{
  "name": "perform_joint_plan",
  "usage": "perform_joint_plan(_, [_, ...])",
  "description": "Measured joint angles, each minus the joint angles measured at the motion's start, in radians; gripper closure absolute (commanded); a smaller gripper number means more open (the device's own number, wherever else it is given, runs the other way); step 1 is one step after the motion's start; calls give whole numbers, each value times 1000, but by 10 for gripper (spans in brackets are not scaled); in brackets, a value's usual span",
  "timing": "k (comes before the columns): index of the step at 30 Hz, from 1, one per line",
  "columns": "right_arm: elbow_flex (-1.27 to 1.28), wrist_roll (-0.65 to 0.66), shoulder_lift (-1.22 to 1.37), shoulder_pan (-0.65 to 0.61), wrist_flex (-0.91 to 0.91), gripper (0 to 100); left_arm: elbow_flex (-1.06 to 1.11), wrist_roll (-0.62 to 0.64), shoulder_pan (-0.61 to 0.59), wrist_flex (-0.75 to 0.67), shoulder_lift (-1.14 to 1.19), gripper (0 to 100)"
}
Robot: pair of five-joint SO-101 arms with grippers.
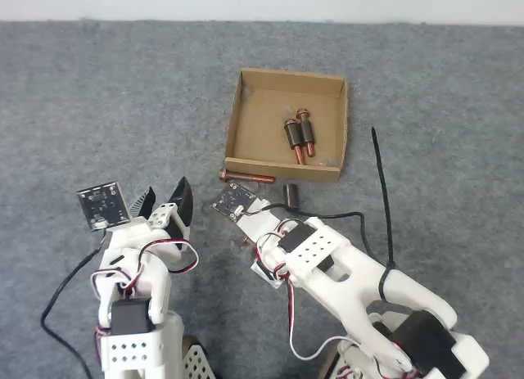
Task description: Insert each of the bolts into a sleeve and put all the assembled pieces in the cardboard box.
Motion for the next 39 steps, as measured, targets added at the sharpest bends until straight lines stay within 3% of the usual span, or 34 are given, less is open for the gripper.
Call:
perform_joint_plan(5, [0, 2, -40, 0, 23, 992, 0, 0, 0, 0, 0, 786])
perform_joint_plan(14, [2, 3, -341, 17, 158, 992, 0, 0, 0, 0, 0, 786])
perform_joint_plan(27, [2, -21, -503, 15, 166, 992, 0, 0, 0, 0, 0, 786])
perform_joint_plan(33, [61, -115, -578, 41, 32, 992, 0, 0, 0, 0, 0, 786])
perform_joint_plan(39, [222, -127, -704, 112, -178, 992, 0, 0, 0, 0, 0, 786])
